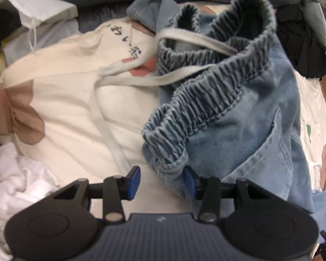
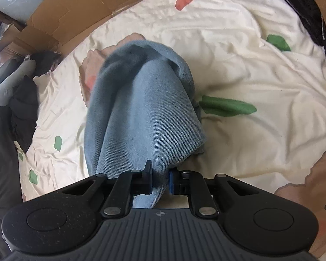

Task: Fold clothes

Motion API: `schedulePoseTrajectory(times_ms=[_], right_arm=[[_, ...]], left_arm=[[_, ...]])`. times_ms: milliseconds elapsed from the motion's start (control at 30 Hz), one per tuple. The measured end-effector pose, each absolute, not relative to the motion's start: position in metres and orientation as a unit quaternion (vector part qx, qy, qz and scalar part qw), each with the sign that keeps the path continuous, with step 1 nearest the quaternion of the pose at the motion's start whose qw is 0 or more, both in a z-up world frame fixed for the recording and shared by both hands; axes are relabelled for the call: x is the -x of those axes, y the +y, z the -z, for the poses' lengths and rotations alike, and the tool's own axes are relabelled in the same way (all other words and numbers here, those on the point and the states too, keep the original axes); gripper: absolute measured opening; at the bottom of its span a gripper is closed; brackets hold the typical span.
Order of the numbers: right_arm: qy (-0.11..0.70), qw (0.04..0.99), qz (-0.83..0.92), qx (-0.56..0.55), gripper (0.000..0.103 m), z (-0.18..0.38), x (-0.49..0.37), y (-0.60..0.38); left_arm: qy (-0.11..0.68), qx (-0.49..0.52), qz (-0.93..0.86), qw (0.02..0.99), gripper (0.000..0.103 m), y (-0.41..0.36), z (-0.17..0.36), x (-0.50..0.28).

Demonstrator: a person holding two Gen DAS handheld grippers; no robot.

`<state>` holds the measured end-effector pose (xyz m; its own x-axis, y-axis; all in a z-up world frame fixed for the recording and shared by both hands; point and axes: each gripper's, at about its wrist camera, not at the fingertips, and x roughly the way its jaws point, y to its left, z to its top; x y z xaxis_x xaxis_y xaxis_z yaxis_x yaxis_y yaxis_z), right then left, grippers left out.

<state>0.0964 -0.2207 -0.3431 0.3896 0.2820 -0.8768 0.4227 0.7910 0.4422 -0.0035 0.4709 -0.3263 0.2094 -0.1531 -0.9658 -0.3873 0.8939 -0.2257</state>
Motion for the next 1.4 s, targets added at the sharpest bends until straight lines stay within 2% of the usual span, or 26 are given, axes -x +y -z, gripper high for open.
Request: schedulePoseTrajectory(times_ms=[67, 100, 233, 300, 467, 800, 1400], right_arm=[[0.550, 0.770, 0.051, -0.319, 0.010, 0.339, -0.096, -0.223], [0.550, 0.770, 0.055, -0.319, 0.004, 0.337, -0.096, -0.224], [0.545, 0.771, 0.063, -0.324, 0.002, 0.324, -0.092, -0.229], [0.541, 0.775, 0.060, -0.322, 0.002, 0.317, -0.091, -0.229], [0.536, 0.778, 0.067, -0.321, 0.002, 0.304, -0.085, -0.230], [0.498, 0.778, 0.110, -0.366, 0.002, 0.260, -0.050, -0.242], [0.450, 0.804, 0.124, -0.369, 0.002, 0.172, 0.018, -0.256]], left_arm=[[0.617, 0.236, -0.081, 0.746, 0.048, 0.473, 0.332, 0.004], [0.612, 0.246, -0.082, 0.748, 0.048, 0.473, 0.334, 0.004], [0.592, 0.271, -0.089, 0.754, 0.046, 0.474, 0.339, 0.005], [0.586, 0.284, -0.087, 0.754, 0.033, 0.473, 0.341, 0.005], [0.586, 0.263, -0.088, 0.762, 0.019, 0.467, 0.327, 0.007], [0.558, 0.274, -0.075, 0.780, 0.017, 0.477, 0.265, 0.017], [0.492, 0.295, -0.014, 0.819, 0.011, 0.473, 0.167, 0.015]])
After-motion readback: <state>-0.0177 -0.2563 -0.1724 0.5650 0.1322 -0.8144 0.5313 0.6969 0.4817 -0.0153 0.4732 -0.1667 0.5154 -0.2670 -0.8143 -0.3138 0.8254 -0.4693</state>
